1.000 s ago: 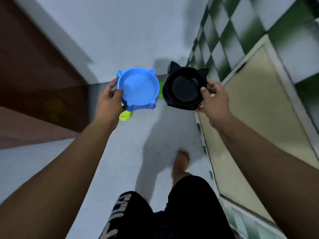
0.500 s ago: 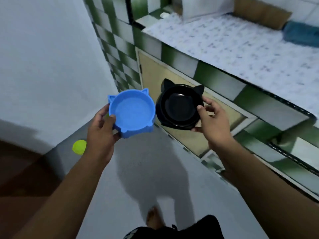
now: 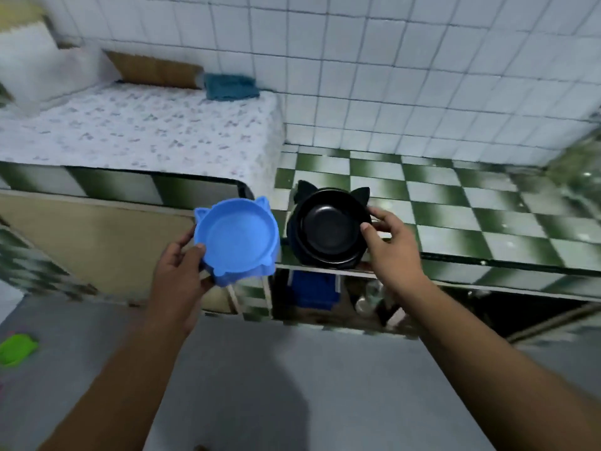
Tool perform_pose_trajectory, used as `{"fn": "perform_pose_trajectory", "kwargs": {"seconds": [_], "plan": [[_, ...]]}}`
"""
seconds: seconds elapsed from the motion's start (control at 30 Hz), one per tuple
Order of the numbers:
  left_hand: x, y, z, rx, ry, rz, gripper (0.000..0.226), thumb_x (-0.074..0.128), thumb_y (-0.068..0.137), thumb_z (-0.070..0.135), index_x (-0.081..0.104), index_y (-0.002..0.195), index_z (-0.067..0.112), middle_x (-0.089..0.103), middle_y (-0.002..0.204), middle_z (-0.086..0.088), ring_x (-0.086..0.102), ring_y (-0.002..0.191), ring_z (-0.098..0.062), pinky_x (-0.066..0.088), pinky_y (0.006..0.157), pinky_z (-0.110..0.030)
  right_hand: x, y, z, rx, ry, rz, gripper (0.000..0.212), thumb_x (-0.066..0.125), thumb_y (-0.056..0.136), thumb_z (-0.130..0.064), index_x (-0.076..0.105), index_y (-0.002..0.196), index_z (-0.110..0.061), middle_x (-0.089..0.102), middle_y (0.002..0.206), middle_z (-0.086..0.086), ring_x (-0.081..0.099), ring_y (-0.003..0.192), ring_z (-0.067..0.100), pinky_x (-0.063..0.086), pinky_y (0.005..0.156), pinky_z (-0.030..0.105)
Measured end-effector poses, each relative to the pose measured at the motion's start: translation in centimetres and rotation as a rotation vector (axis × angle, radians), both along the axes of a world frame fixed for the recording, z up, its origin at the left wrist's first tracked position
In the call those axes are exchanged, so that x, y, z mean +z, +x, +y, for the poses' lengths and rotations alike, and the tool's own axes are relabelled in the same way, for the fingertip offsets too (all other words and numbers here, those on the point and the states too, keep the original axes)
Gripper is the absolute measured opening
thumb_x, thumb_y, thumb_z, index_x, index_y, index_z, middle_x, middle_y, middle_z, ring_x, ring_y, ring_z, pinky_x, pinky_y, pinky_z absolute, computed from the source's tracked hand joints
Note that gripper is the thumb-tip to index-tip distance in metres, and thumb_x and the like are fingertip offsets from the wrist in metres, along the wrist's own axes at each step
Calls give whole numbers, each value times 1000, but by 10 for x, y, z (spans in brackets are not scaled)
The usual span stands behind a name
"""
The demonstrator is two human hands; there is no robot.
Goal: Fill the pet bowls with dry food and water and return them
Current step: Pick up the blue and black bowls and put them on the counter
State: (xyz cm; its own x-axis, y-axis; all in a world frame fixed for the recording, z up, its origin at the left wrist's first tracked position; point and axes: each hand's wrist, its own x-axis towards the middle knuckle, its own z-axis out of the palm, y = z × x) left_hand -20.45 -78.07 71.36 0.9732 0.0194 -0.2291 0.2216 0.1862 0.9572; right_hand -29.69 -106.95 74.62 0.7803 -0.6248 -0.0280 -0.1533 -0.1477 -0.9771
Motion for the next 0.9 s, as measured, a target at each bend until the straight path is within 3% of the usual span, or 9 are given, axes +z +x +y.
{"fn": "perform_pose_trajectory", "kwargs": {"seconds": [0.1, 0.17, 0.27, 0.37, 0.43, 0.6, 0.8, 0.9], "plan": [[-6, -8, -87, -110, 11, 27, 34, 54, 103, 14, 61, 134, 25, 69, 122, -7, 67, 104, -30, 57, 65, -38, -1, -35, -79, -113, -67, 30, 32, 58, 99, -23, 61, 130, -27, 65, 109, -5, 68, 81, 9, 55, 56, 17], [-11, -8, -139, -165, 27, 49, 34, 52, 104, 13, 60, 135, 23, 67, 126, -10, 67, 100, -31, 56, 63, -39, 0, -54, -120, -173, -28, 39, 29, 57, 100, -19, 60, 129, -22, 62, 107, -2, 65, 80, 9, 54, 50, 17], [-13, -4, -208, -242, 44, 71, 34, 51, 104, 11, 57, 135, 21, 68, 113, -11, 65, 84, -29, 55, 62, -38, -6, -69, -174, -267, 5, 43, 28, 56, 100, -16, 61, 128, -19, 59, 100, -7, 64, 79, 9, 50, 45, 14], [-15, 7, -269, -316, 46, 72, 34, 51, 101, 9, 58, 133, 21, 67, 111, -12, 66, 88, -30, 55, 62, -38, -18, -70, -221, -335, 85, 51, 29, 58, 99, -18, 61, 128, -23, 59, 105, -7, 69, 91, 25, 62, 57, 43], [-19, 20, -307, -349, 46, 69, 33, 52, 100, 10, 59, 130, 22, 67, 116, -12, 66, 95, -30, 57, 67, -40, -26, -65, -250, -377, 92, 63, 30, 59, 99, -20, 61, 128, -24, 59, 110, -1, 68, 94, 28, 62, 58, 50], [-35, 66, -396, -426, 58, 65, 36, 53, 97, 8, 60, 130, 21, 66, 122, -13, 67, 110, -34, 63, 76, -48, -40, -40, -317, -474, 61, 86, 31, 58, 99, -20, 60, 130, -24, 57, 104, -3, 67, 88, 24, 61, 57, 52], [-63, 117, -476, -471, 188, 118, 34, 57, 95, 13, 62, 120, 36, 71, 102, 2, 71, 101, -33, 59, 88, -58, -47, 1, -389, -566, 92, 135, 30, 58, 99, -18, 60, 129, -22, 56, 104, 1, 63, 95, 25, 62, 55, 47], [-72, 139, -507, -463, 217, 144, 33, 56, 95, 12, 62, 123, 30, 69, 101, 2, 70, 101, -32, 59, 90, -56, -57, 23, -423, -580, 109, 180, 30, 57, 99, -16, 59, 129, -20, 56, 102, 0, 63, 95, 26, 62, 56, 48]]}}
